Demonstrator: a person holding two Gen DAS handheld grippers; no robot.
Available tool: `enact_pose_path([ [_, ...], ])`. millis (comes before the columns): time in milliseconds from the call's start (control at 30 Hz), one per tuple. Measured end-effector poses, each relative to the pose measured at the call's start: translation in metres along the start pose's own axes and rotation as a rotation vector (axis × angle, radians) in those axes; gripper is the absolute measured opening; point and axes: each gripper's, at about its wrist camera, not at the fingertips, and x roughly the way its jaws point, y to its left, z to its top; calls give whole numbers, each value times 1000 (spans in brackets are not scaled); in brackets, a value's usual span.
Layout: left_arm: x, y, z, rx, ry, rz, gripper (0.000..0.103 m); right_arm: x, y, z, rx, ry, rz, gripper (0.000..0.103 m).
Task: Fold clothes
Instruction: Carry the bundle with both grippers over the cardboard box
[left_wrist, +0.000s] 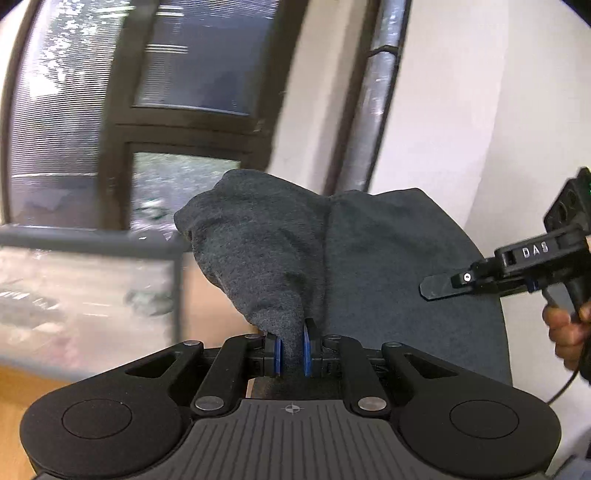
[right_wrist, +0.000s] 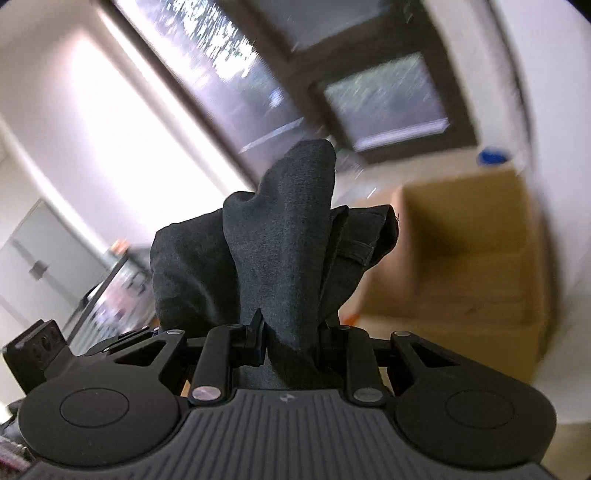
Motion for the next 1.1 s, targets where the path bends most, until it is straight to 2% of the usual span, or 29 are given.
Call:
enact_pose_path([
  [233, 107, -27, 52, 54, -61, -11, 13, 10, -45, 49, -23, -131, -120, 25],
  [333, 157, -29, 60, 68, -51, -3, 13, 15, -64, 70, -33, -187, -172, 25],
  [433, 202, -22, 59, 67, -6, 25, 13, 46, -85, 85, -55, -177, -225, 25],
  [567, 257, -3, 49, 30, 94, 60, 13, 102, -111, 94, -84, -99, -286, 25],
  [700, 307, 12, 30, -1, 230, 101, 12, 162, -140, 99, -74, 12, -335, 25],
  [933, 359, 31, -9, -37, 471, 134, 12, 237, -183, 77, -8, 235, -359, 25],
  [1100, 376, 26, -21, 27, 557, 131, 12, 260, -203, 58, 33, 348, -366, 25],
])
